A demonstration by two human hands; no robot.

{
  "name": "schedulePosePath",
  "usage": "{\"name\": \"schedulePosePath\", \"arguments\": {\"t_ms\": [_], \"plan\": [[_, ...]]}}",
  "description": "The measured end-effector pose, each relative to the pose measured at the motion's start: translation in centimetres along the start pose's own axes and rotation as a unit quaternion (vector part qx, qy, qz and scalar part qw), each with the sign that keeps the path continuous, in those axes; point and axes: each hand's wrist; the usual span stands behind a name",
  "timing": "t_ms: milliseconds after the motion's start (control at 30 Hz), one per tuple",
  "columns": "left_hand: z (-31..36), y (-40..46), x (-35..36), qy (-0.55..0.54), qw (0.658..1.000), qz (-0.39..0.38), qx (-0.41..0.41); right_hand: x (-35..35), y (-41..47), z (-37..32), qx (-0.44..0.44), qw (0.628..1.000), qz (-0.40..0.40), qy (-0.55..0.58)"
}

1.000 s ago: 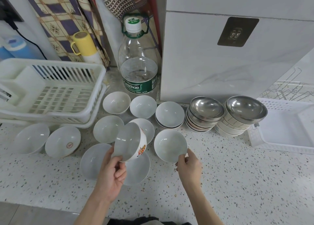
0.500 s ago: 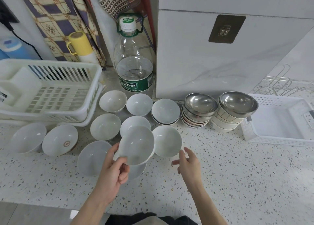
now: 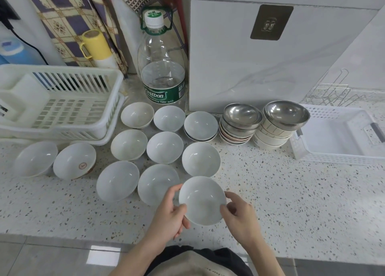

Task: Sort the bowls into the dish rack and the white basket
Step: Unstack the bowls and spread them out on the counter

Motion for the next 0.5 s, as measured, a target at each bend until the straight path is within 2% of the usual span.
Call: {"name": "schedulePosePath", "arguments": {"t_ms": [267,500], "plan": [[-1.5,1.0,0.8,0.103,0.995,-0.016,0.002,0.2,0.4,1.1,0.036,0.998,0.002,-0.048],[-1.9,1.3,0.9,0.160,0.987,-0.010,0.034,0.9,0.7,1.7,0.034,0.997,0.004,-0.065]]}}
Point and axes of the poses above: each hand's wrist, its own y-axis towards the middle knuckle, its own x-axis out of the palm, z = x × y, and after that the axes turned 13 degrees about -z, right-handed
